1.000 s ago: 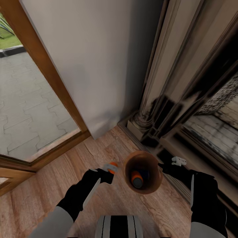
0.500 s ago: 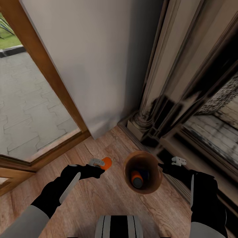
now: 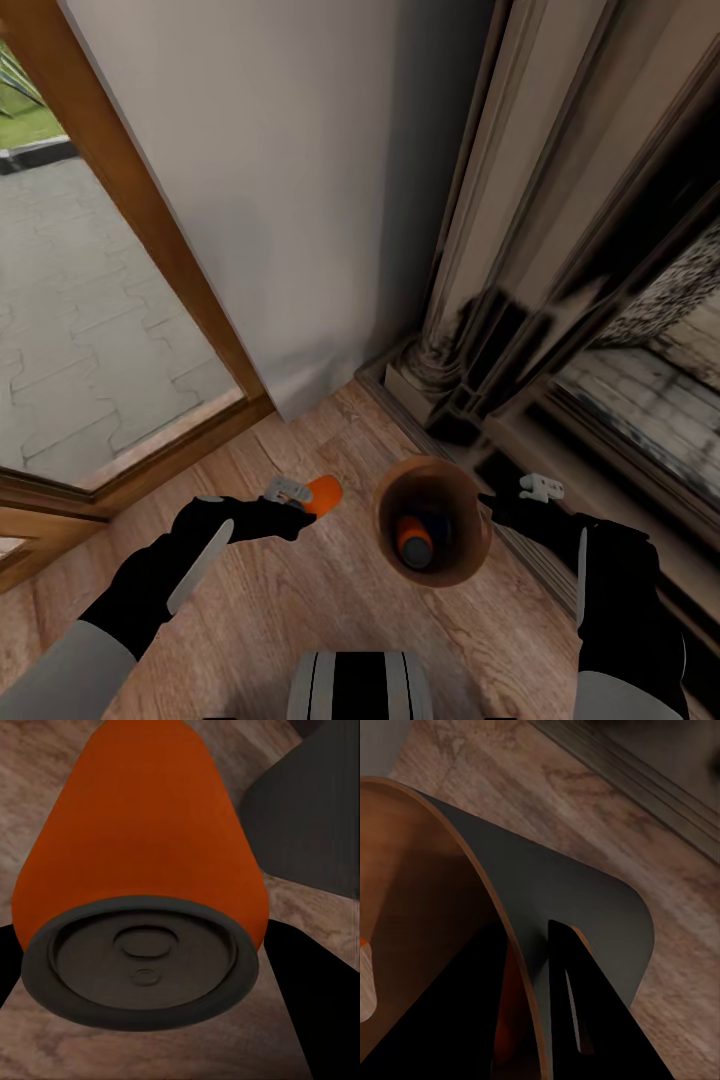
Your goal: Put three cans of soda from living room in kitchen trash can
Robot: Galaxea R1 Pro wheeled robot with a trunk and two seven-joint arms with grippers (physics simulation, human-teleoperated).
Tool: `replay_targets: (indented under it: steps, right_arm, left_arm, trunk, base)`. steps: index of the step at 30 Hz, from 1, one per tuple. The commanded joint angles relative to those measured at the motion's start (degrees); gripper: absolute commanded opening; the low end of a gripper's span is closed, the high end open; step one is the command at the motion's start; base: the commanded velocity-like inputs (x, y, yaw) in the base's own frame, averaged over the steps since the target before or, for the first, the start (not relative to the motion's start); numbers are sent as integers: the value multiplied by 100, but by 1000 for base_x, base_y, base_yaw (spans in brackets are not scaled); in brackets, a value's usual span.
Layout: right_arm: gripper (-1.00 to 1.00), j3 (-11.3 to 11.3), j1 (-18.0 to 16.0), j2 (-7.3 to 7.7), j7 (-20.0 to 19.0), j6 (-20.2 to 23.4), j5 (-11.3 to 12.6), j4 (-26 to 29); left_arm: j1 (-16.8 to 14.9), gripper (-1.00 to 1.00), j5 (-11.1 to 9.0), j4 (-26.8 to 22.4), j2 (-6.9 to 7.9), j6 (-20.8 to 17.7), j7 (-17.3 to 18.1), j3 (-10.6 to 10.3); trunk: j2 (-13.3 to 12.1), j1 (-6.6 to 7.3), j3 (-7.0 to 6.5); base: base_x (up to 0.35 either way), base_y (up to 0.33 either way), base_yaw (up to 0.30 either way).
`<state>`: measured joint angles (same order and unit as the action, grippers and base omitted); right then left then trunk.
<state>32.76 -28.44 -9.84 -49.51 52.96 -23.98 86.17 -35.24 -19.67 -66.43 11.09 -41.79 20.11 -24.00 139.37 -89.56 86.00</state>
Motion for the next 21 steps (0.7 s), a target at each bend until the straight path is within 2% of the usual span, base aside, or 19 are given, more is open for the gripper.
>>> replay_targets:
  steps: [1, 4, 13, 21]
  right_arm:
    - [-100, -1, -1, -1, -12, 66, 113, 2]
    - [-100, 2, -2, -1, -14, 66, 113, 5]
    - [-100, 3, -4, -1, -14, 66, 113, 5]
    - [-100, 0, -1, -3, -14, 66, 113, 5]
  left_arm:
    - [0, -100, 6, 0, 3, 4, 35, 0]
    - [0, -100, 2, -25, 128, 26, 322, 0]
    - [-9, -100, -5, -92, 214, 30, 385, 0]
    - [-9, -100, -12, -548, 482, 6, 389, -13]
  trunk:
    - [0, 0, 0]
    - [0, 0, 0]
    - [0, 0, 0]
    - [0, 0, 0]
  base:
    - [0, 0, 0]
    - [0, 0, 0]
    - [0, 0, 0]
    - [0, 0, 0]
